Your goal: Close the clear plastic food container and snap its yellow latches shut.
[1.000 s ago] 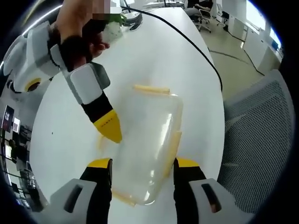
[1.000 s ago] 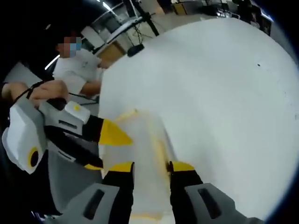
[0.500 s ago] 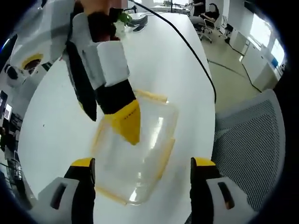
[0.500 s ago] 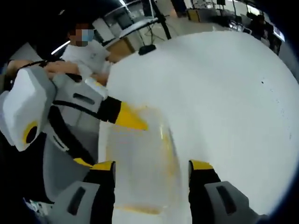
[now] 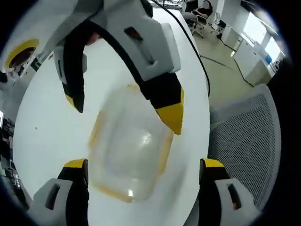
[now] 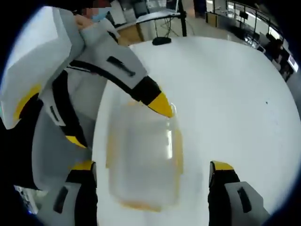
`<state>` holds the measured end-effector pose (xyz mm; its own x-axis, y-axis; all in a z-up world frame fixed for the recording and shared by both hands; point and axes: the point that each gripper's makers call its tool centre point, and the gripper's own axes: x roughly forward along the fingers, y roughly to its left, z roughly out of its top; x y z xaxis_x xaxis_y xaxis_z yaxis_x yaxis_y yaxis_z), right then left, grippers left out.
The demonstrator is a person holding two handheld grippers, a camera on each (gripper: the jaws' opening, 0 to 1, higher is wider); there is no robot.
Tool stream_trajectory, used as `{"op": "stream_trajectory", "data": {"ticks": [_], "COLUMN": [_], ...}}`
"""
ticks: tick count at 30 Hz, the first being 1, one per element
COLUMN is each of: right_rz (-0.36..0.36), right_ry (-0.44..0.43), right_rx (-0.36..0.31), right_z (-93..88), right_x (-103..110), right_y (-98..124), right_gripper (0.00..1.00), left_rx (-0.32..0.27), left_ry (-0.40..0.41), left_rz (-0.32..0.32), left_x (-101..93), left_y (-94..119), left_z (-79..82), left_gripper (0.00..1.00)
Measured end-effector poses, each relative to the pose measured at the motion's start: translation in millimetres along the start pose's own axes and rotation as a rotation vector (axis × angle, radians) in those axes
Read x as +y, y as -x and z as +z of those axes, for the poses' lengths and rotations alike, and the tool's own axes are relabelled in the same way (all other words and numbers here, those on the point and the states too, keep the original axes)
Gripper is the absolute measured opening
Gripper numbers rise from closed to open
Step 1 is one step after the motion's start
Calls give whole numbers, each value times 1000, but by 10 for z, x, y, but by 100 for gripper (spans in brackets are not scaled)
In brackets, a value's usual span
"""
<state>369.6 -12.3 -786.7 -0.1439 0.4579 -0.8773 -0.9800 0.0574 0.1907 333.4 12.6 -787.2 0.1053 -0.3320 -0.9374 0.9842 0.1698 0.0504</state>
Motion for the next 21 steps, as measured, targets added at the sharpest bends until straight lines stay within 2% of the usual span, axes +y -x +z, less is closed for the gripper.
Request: {"op": "stream_trajectory", "data": {"ticks": [7, 10, 14, 18, 21], "right_rz": [-27, -48, -54, -75, -84], "right_ry": [10, 19, 12, 8, -1], "right_rx": [5, 6, 27, 28, 25], "right_z": [-73, -99, -181, -232, -252], "right_x": [7, 3, 38, 34, 56], "right_y": [18, 23, 16, 8, -4], "right_gripper": [99, 98, 97, 96, 95], "left_rx": [1, 19, 14, 29, 36], "left_ry": [-24, -60, -102, -119, -149], "left_rz": [0, 1, 0, -6, -14], "left_x": [87, 144, 189, 218, 226], "left_y": [11, 13, 6, -23, -27], "left_z": [-26, -64, -53, -92, -126], "left_gripper": [99, 99, 97, 97, 91]}}
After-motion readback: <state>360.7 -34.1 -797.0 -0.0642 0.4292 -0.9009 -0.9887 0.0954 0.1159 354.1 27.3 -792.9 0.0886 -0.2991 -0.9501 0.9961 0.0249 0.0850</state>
